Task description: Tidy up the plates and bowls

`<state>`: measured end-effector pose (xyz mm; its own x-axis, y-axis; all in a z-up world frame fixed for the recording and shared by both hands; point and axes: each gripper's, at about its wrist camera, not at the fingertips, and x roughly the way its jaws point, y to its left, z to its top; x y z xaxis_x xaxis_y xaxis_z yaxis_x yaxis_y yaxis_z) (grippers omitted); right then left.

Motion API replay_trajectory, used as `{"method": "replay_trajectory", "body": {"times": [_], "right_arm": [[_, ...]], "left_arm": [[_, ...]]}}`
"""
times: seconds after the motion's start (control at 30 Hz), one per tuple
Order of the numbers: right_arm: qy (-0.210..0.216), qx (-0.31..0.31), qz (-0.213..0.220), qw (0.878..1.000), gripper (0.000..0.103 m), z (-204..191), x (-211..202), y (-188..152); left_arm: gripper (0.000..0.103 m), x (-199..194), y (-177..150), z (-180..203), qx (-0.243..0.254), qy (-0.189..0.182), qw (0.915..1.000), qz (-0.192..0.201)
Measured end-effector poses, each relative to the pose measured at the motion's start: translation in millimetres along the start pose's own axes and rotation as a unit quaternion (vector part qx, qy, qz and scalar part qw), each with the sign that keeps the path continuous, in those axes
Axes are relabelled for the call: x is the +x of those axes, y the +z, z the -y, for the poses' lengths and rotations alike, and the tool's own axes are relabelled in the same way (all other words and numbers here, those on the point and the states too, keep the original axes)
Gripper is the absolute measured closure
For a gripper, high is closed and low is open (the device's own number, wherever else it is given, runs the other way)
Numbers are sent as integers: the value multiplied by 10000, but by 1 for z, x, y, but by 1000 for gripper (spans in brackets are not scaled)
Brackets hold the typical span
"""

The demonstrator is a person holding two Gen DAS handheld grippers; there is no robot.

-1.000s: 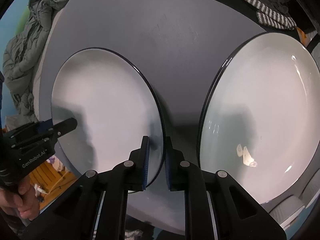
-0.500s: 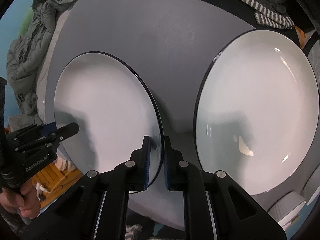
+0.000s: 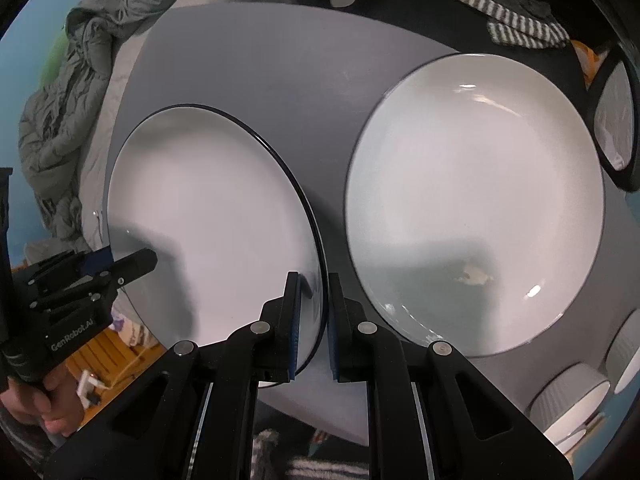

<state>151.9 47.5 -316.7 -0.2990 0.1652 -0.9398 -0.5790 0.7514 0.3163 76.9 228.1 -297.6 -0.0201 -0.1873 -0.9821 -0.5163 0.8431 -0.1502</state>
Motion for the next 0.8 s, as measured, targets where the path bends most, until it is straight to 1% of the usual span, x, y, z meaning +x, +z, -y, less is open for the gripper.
{"method": "replay_trajectory", "body": {"times": [0.27,0.33,0.7,0.8], "right_arm": [[-38,152,149,9998,91,22,-23,-7],[-15,239,182,9995,91,30,-29,-10],[42,616,336,9975,91,74,-54,-18],[67,707,361,9968,91,84,-58,-20]], "left_arm": [[76,-12,6,27,313,-22,9995,81],[76,-16,9,39,406,-24,9991,100],[76,-16,30,91,905,-59,9958,96],[76,-16,31,101,1018,-72,9948,80]]}}
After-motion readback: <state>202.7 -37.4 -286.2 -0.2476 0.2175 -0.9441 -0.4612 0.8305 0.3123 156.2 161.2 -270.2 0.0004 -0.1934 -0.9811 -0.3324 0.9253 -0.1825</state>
